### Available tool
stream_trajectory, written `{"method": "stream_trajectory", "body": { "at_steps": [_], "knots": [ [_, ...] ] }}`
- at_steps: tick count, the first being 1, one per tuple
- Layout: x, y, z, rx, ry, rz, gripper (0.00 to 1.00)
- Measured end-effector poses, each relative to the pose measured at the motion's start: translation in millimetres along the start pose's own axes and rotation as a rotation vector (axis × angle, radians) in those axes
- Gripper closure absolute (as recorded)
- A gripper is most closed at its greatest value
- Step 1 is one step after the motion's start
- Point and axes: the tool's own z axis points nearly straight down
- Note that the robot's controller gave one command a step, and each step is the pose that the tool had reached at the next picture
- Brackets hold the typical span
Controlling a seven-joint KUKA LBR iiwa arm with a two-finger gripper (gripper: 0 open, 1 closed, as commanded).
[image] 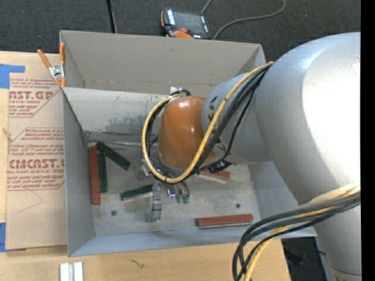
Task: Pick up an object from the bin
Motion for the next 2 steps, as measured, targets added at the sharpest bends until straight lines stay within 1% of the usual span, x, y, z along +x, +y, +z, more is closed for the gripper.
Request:
{"method": "stream_trajectory", "body": {
  "at_steps": [1,2],
  "knots": [
    [-2.3,-1,-3,0.000,-0.005,0.001,1.00],
    [-1.9,3,-114,0.000,-0.015,-0.035,1.00]
  ]
}}
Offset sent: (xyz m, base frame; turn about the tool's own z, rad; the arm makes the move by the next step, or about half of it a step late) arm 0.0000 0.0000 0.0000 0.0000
